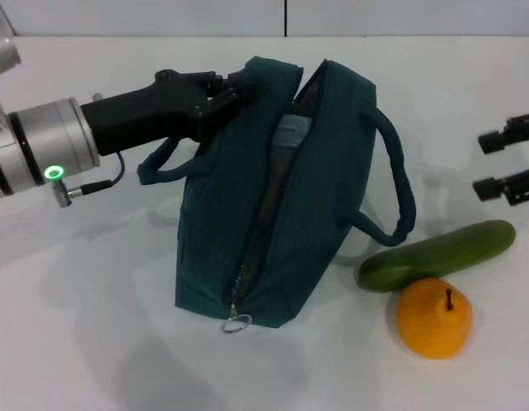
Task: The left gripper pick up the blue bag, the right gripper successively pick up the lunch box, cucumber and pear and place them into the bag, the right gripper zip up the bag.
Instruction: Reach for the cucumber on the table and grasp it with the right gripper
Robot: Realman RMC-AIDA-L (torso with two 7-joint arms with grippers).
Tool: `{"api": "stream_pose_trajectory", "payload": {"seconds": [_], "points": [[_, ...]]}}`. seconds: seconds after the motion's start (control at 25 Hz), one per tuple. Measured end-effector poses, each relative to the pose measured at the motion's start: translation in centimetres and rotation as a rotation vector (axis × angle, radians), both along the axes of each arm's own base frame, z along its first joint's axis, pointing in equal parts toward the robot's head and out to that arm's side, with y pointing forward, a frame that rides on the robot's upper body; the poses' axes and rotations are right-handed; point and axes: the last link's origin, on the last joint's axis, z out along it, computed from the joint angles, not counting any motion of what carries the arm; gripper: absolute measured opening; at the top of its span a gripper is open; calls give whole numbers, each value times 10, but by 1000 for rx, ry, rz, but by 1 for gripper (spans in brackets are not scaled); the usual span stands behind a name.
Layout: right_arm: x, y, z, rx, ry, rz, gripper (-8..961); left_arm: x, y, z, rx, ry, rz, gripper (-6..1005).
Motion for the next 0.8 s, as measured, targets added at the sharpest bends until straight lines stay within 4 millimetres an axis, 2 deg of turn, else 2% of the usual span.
{"api": "stream_pose_trajectory", "payload": {"seconds": [0.32,0.52,0.8], "points": [[-14,-2,-13,-23,-245,91,784,2,4,0,14,3,8,127],[-25,2,-31,-62,-355,142,785,3,5,-1,13,1,6,127],[-31,-1,-60,-129,-455,199,780,4,10,-1,27,9,18,127]]}}
